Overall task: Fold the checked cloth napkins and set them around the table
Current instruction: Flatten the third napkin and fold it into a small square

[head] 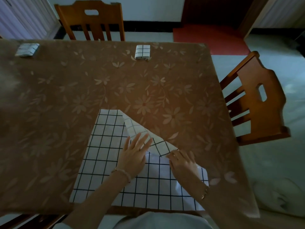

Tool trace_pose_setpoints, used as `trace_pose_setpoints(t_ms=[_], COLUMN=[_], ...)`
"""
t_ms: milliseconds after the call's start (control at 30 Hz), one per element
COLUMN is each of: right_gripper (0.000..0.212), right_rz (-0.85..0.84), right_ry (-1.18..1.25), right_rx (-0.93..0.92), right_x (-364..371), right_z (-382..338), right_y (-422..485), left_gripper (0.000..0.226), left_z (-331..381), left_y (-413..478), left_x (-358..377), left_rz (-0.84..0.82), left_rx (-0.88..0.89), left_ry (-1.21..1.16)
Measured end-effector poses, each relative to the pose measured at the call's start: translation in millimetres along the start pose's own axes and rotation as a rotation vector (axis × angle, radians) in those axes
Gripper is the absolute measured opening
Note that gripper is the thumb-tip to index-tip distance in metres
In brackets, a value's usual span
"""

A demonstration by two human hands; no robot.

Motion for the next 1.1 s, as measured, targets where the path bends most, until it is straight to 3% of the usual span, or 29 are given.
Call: trace_pose_setpoints(t_ms=[133, 200, 333, 500, 567, 833, 1100], right_gripper=[0.023, 0.022, 0.015, 0.027, 0.03, 0.03, 0.029], right_rz=[-0.115, -0.149, -0.18, -0.546, -0.616, -0.429, -0.268], right_ry=[0.097, 0.144, 0.19, 0.197, 0.223, 0.476, 0.473], right_rx=[0.01, 0.032, 0.292, 0.563, 0.608, 0.722, 0.748], right_x=[5.5, 1.9, 1.4, 26.7, 31.1, 17.4, 10.0], right_z=[-4.3, -0.3, 26.9, 54.0, 56.6, 52.2, 88.1], right_y=[-12.0, -10.3, 6.1, 17.6, 16.0, 16.6, 40.0], left_gripper=[0.061, 0.048, 0.053, 0.053, 0.053, 0.051, 0.062], left_z=[-6.0, -6.1, -9.8, -12.4, -13.1, -11.9, -19.3], left_y=[-15.4, -21.9, -26.3, -28.5, -28.4, -25.7, -17.3], left_x=[27.8, 32.1, 35.3, 36.0, 35.8, 29.6, 29.6], left_rz=[-0.2, -0.239, -0.286, -0.318, -0.311, -0.252, -0.291], left_rx=[-0.071, -0.083, -0.127, -0.153, -0.149, -0.152, -0.176], left_ry=[0.049, 0.067, 0.035, 0.006, -0.021, -0.099, -0.137])
Point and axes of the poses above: each hand's wrist, its own y-axis towards the middle knuckle, its own x-axis out of the palm, z = x × y, the point moved 7 cm from there along y, towards the middle knuckle, and after that the axes turned 11 degrees about -y, right-handed, at the moved point
